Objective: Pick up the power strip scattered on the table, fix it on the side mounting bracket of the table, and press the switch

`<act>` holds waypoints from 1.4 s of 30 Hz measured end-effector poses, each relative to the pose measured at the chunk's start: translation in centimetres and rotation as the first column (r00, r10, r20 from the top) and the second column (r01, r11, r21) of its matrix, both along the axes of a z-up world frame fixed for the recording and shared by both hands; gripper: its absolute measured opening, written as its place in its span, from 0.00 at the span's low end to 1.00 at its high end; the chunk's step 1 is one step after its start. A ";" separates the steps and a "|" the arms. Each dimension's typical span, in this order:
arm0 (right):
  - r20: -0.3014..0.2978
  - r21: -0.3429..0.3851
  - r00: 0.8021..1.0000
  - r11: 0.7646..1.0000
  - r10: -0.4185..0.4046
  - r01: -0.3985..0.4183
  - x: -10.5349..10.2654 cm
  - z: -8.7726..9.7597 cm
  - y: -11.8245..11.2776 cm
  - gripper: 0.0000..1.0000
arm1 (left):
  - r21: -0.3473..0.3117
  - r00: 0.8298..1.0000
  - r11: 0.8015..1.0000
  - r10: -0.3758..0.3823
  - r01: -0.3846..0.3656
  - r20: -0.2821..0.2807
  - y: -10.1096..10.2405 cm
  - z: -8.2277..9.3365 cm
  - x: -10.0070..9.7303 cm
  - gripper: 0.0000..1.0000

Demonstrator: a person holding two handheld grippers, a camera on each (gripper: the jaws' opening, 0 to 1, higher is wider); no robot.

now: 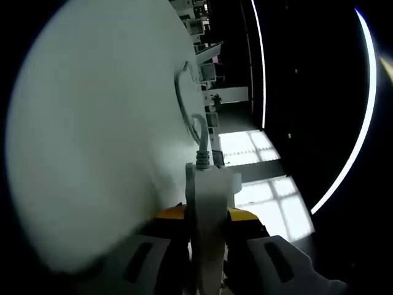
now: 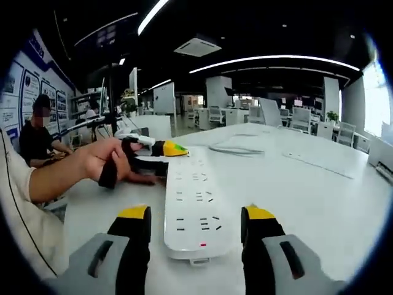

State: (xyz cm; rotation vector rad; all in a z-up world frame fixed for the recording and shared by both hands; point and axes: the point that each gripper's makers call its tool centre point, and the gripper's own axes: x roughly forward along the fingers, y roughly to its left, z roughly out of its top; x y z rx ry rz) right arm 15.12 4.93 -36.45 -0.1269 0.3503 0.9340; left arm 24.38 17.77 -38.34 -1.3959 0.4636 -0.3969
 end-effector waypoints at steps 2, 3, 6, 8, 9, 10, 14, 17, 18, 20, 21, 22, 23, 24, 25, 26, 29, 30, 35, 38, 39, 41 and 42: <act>-0.002 0.006 1.000 1.000 0.003 -0.003 -0.1 -0.1 -0.1 0.56 | -0.001 1.000 1.000 -0.003 0.003 0.001 0.0 0.0 0.0 0.25; -0.004 0.010 1.000 1.000 0.005 -0.005 -0.2 -0.1 -0.2 0.56 | -0.002 1.000 1.000 -0.003 0.003 0.001 0.0 0.0 0.0 0.25; 0.004 0.008 1.000 1.000 0.000 0.000 -0.2 -0.3 -0.7 0.57 | -0.006 1.000 1.000 -0.001 0.001 0.005 0.0 0.1 0.1 0.25; 0.009 0.012 1.000 1.000 0.007 -0.007 -0.3 -0.2 -1.0 0.57 | -0.008 1.000 1.000 -0.004 0.004 0.009 0.0 0.1 0.1 0.25; 0.009 0.021 1.000 1.000 0.011 -0.011 -0.4 -0.1 -1.1 0.57 | -0.010 1.000 1.000 -0.004 0.004 0.010 0.0 0.2 0.1 0.25; 0.006 0.025 1.000 1.000 0.010 -0.010 -0.5 -0.1 -1.1 0.57 | -0.011 1.000 1.000 -0.005 0.005 0.013 0.0 0.2 0.1 0.25; 0.011 0.020 1.000 1.000 0.010 -0.010 -0.6 -0.1 -1.6 0.57 | -0.029 1.000 1.000 -0.005 0.006 0.022 0.2 0.6 0.2 0.25; 0.017 0.032 1.000 0.999 0.010 -0.010 -0.8 0.2 -1.9 0.57 | -0.081 0.999 0.996 -0.030 0.033 0.038 0.0 1.3 0.2 0.25; 0.031 0.035 1.000 0.999 0.006 -0.007 -0.8 0.4 -1.9 0.57 | -0.092 0.999 0.995 -0.030 0.033 0.035 0.1 1.3 0.1 0.25; 0.044 0.038 0.999 0.999 0.002 -0.004 -0.9 0.8 -1.9 0.57 | -0.095 0.999 0.995 -0.031 0.035 0.043 0.3 1.4 0.5 0.25; 0.048 0.041 0.999 0.999 0.001 -0.003 -0.9 0.9 -1.9 0.57 | -0.094 0.998 0.995 -0.031 0.035 0.048 0.3 1.5 0.5 0.26; 0.050 0.043 0.999 0.999 0.001 -0.003 -1.0 1.0 -1.9 0.57 | -0.090 0.998 0.995 -0.032 0.036 0.051 0.3 1.6 0.5 0.26; 0.061 0.049 0.998 0.999 0.006 -0.009 -1.1 1.3 -1.7 0.57 | -0.087 0.998 0.995 -0.037 0.042 0.054 0.4 1.6 0.5 0.26; 0.061 0.049 0.998 0.999 0.007 -0.010 -1.2 1.4 -1.7 0.57 | -0.089 0.997 0.995 -0.043 0.048 0.057 0.4 1.7 0.5 0.26; 0.062 0.046 0.998 0.999 0.008 -0.011 -1.3 1.4 -1.7 0.57 | -0.092 0.997 0.994 -0.046 0.051 0.062 0.5 1.7 0.5 0.26; 0.067 0.041 0.998 0.999 0.007 -0.009 -1.4 1.5 -1.7 0.57 | -0.093 0.996 0.994 -0.051 0.057 0.067 0.6 1.8 0.5 0.26; 0.082 0.034 0.997 0.999 0.000 -0.002 -2.0 1.6 -1.9 0.57 | -0.103 0.995 0.992 -0.067 0.075 0.075 0.7 2.2 0.4 0.26; 0.086 0.031 0.996 1.000 -0.001 -0.002 -2.1 1.7 -2.0 0.56 | -0.103 0.994 0.991 -0.077 0.085 0.076 0.7 2.3 0.4 0.26; 0.091 0.041 0.996 0.999 0.004 -0.007 -2.9 1.9 -2.4 0.56 | -0.072 0.986 0.986 -0.141 0.148 0.087 1.8 2.8 0.6 0.26; 0.097 0.046 0.995 0.999 0.000 -0.005 -3.0 2.2 -2.7 0.55 | -0.050 0.981 0.983 -0.172 0.177 0.086 2.3 3.0 0.5 0.26; 0.101 0.039 0.995 0.999 0.000 -0.004 -2.8 2.1 -2.9 0.55 | -0.046 0.981 0.983 -0.175 0.179 0.085 2.6 2.9 0.7 0.26; 0.102 0.032 0.995 0.999 0.000 -0.003 -2.8 1.9 -3.1 0.54 | -0.035 0.980 0.982 -0.180 0.183 0.086 2.8 2.9 0.6 0.25; 0.101 0.032 0.995 1.000 -0.001 -0.003 -2.9 1.9 -3.2 0.54 | -0.036 0.980 0.982 -0.181 0.185 0.087 2.9 2.9 0.6 0.25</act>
